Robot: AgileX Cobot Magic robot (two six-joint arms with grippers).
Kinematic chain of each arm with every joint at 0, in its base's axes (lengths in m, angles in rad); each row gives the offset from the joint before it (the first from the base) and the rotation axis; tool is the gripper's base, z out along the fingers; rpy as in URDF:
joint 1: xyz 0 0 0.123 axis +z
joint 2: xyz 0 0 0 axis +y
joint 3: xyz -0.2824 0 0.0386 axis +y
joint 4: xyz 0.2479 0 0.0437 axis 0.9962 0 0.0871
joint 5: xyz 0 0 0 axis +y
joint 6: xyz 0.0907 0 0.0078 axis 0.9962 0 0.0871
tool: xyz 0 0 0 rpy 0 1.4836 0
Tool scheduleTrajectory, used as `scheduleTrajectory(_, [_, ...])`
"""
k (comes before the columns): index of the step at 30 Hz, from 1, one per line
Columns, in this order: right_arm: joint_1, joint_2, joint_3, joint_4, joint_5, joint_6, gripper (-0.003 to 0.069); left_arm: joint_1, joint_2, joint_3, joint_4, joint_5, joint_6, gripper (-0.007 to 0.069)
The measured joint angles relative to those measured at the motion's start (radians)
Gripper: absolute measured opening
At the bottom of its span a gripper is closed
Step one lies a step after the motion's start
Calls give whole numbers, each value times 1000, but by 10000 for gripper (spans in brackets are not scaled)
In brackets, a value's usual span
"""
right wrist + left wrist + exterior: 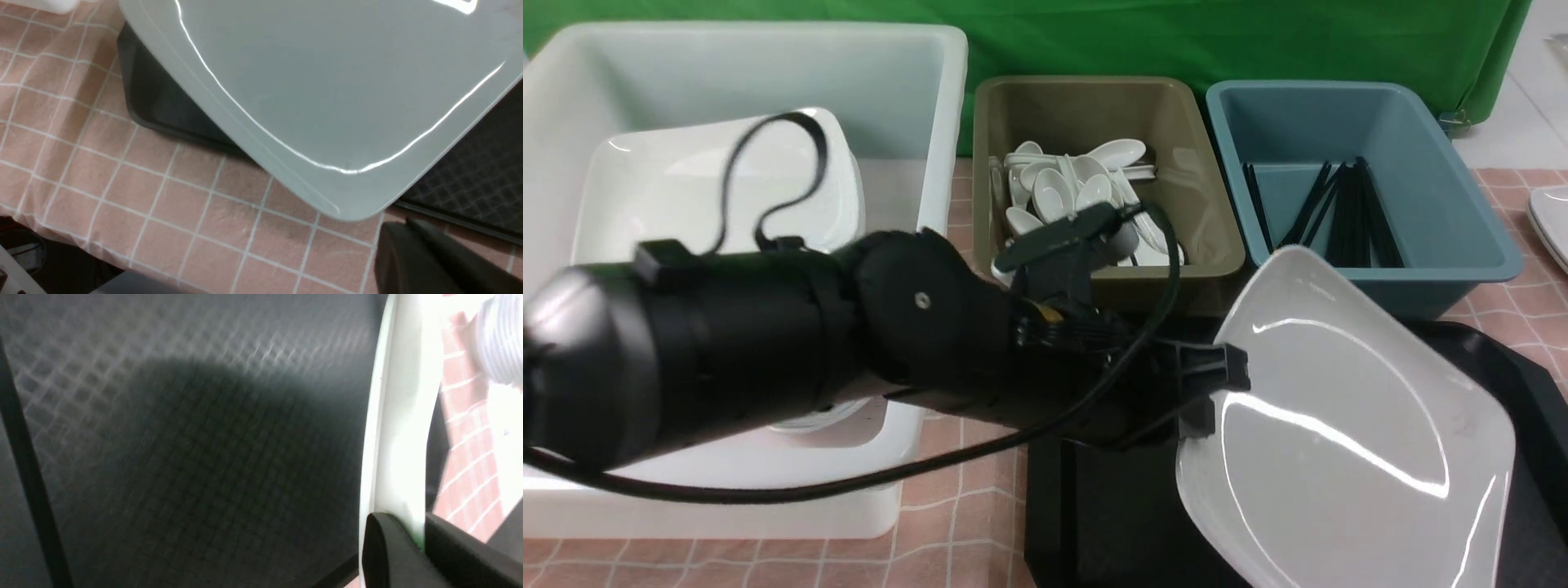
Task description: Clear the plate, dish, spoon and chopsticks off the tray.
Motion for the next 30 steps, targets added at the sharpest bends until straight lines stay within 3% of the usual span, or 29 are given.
scheduleTrajectory(6, [0, 0, 0, 0, 0, 0, 32, 82, -54, 1, -3, 5, -1, 24])
scheduleTrajectory(9, [0, 0, 0, 0, 0, -2, 32, 171, -101, -16, -2, 38, 0, 25])
scheduleTrajectory(14, [0, 0, 0, 0, 0, -2, 32, 429, -220, -98, -5, 135, 20, 26])
scheduleTrajectory(16, [0, 0, 0, 0, 0, -2, 32, 597, -264, -147, -10, 189, 20, 26])
scheduleTrajectory(21, [0, 0, 0, 0, 0, -2, 32, 881, -284, -208, -31, 268, 40, 26])
scheduleTrajectory(23, [0, 0, 0, 0, 0, -2, 32, 1056, -267, -217, -67, 308, 96, 26])
scheduleTrajectory(27, [0, 0, 0, 0, 0, -2, 32, 1205, -201, -219, -105, 356, 176, 26])
scheduleTrajectory(30, [0, 0, 0, 0, 0, -2, 32, 1257, -128, -219, -120, 368, 229, 26])
